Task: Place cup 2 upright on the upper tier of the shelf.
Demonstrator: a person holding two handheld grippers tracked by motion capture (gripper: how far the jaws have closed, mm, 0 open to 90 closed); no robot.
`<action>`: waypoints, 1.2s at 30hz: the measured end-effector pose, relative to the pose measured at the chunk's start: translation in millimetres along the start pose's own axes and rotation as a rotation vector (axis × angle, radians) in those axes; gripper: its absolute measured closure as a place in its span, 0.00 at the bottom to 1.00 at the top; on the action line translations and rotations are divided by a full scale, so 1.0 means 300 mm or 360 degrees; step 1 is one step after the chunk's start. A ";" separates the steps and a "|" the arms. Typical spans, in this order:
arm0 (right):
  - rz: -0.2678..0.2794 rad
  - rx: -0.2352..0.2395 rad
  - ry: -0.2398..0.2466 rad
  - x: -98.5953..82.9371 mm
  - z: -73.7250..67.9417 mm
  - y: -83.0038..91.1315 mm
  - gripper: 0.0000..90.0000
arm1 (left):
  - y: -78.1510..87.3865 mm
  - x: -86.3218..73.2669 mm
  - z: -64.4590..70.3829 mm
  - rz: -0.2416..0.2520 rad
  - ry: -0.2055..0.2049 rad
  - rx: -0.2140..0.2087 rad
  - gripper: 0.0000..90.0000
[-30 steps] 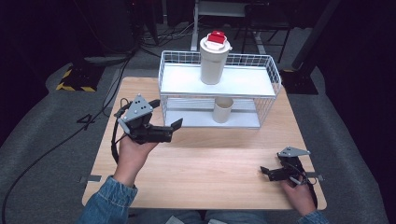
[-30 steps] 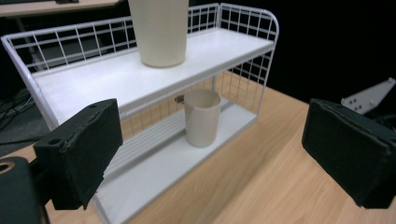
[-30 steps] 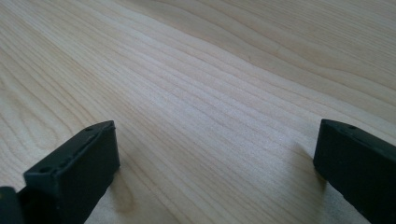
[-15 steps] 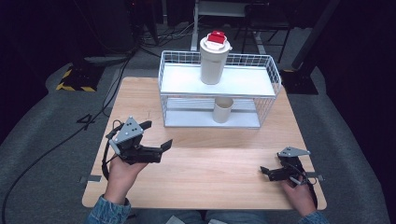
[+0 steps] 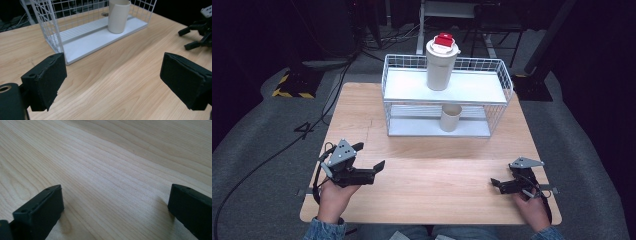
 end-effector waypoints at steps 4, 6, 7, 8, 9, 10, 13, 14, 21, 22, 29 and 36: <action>0.0000 0.0000 0.0000 0.000 0.000 0.000 0.00 | -0.011 -0.041 -0.017 -0.0037 0.0026 -0.0002 0.09; 0.0000 0.0000 0.0000 0.000 0.000 0.000 0.00 | -0.023 -0.069 -0.029 -0.0066 0.0057 -0.0001 0.09; 0.0000 0.0000 0.0000 0.000 0.000 0.000 0.00 | -0.028 -0.079 -0.032 -0.0075 0.0070 -0.0005 0.09; 0.0000 0.0000 0.0000 0.000 0.000 0.000 0.00 | -0.034 -0.091 -0.038 -0.0092 0.0075 -0.0002 0.09; 0.0000 0.0000 0.0000 0.000 0.000 0.000 0.00 | -0.042 -0.103 -0.043 -0.0106 0.0084 -0.0001 0.09; 0.0000 0.0000 -0.0001 0.000 0.000 0.000 0.00 | -0.049 -0.116 -0.047 -0.0121 0.0087 0.0001 0.09; 0.0000 0.0000 0.0000 0.000 0.000 0.000 0.00 | -0.074 -0.152 -0.061 -0.0177 0.0073 0.0010 0.09; 0.0000 0.0000 0.0000 0.000 0.000 0.000 0.00 | -0.083 -0.163 -0.065 -0.0195 0.0074 0.0014 0.09; 0.0000 0.0000 0.0000 0.000 0.000 0.000 0.00 | -0.125 -0.223 -0.111 -0.0297 0.0086 0.0118 0.09; 0.0000 0.0000 0.0000 0.000 0.000 0.000 0.00 | -0.130 -0.231 -0.117 -0.0318 0.0082 0.0138 0.09; 0.0000 0.0000 0.0000 0.000 0.000 0.000 0.01 | -0.153 -0.269 -0.157 -0.0413 0.0096 0.0206 0.09; 0.0000 0.0000 0.0000 0.000 0.000 0.000 0.00 | -0.174 -0.297 -0.182 -0.0501 0.0118 0.0251 0.08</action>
Point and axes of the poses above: each handheld gripper's, and its own axes: y roughly backward along the jaws, x roughly out of its top, z roughly to its right, the point moved 5 cm from there along -y, roughly forward along the jaws, and after that the axes turned 14 degrees about y, right-handed, at the moved point
